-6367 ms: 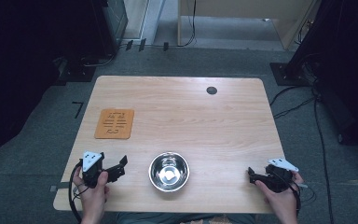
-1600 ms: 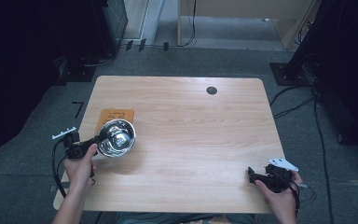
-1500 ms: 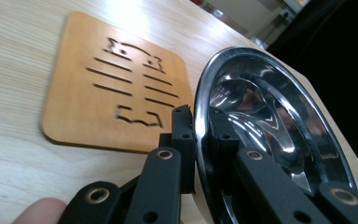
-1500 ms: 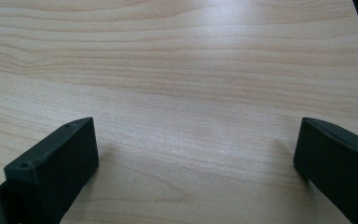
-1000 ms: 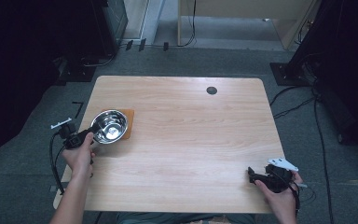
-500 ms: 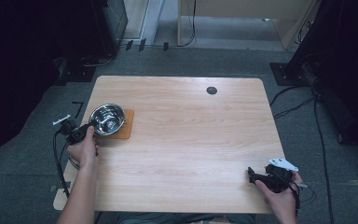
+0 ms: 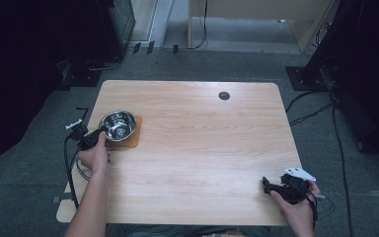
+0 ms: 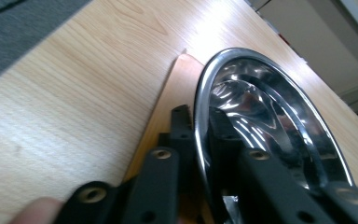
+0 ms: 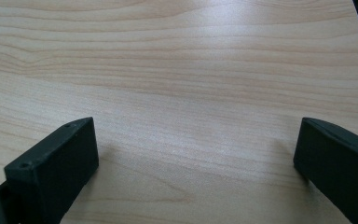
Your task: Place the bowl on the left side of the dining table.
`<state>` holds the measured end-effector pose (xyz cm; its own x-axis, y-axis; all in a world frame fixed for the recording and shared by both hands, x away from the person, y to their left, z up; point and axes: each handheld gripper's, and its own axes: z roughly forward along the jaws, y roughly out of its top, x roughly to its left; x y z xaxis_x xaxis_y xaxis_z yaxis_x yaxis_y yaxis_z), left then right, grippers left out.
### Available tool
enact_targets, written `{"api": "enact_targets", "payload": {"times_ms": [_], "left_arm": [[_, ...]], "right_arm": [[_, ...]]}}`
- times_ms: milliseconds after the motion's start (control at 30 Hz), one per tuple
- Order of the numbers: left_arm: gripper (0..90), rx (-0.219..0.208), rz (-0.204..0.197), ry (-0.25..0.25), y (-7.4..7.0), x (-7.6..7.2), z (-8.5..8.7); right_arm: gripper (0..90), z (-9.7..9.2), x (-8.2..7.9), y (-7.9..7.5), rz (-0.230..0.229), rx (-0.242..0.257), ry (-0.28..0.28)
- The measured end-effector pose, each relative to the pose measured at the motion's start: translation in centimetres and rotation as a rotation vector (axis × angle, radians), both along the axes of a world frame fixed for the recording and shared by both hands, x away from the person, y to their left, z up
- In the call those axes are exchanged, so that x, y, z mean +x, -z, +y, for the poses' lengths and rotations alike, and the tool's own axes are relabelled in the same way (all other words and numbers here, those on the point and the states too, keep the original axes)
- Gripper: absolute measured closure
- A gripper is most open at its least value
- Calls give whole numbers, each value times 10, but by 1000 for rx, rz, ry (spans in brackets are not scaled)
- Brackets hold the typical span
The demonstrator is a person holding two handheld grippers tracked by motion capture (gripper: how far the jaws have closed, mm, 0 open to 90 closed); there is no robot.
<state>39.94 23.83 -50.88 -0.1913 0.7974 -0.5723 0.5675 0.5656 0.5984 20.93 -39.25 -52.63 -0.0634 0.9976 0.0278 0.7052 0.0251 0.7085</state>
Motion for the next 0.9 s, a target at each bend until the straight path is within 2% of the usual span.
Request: {"api": "enact_targets", "payload": {"times_ms": [33,100,133,167,233,267,300,400,467,533,567,633,700,733,900], "left_arm": [[537,-5,1,8,1,0,1],[424,5,0,20,1,-1,3],[424,21,-1,15,0,-2,4],[231,43,19,-16,-4,-4,10],[140,33,19,-17,-6,-6,13],[140,14,14,-15,-7,-6,18],[91,9,6,-9,-9,-7,21],[78,55,1,7,-14,-10,26],[78,31,-12,31,-15,-12,30],[79,-12,-48,64,-15,-18,36],[79,-12,-48,64,-15,-18,36],[87,-20,-79,75,-17,-22,39],[93,3,-86,103,-19,-25,39],[142,21,-84,102,-20,-26,38],[187,37,-107,130,-24,-33,34]], "right_arm": [[0,0,0,0,0,0,0],[0,0,0,0,0,0,0],[0,0,0,0,0,0,0],[0,0,0,0,0,0,0],[0,0,0,0,0,0,0],[0,0,0,0,0,0,0],[0,0,0,0,0,0,0],[0,0,0,0,0,0,0],[0,0,0,0,0,0,0],[0,0,0,0,0,0,0],[0,0,0,0,0,0,0],[0,0,0,0,0,0,0],[0,0,0,0,0,0,0],[0,0,0,0,0,0,0],[0,0,0,0,1,-1,0]]}}
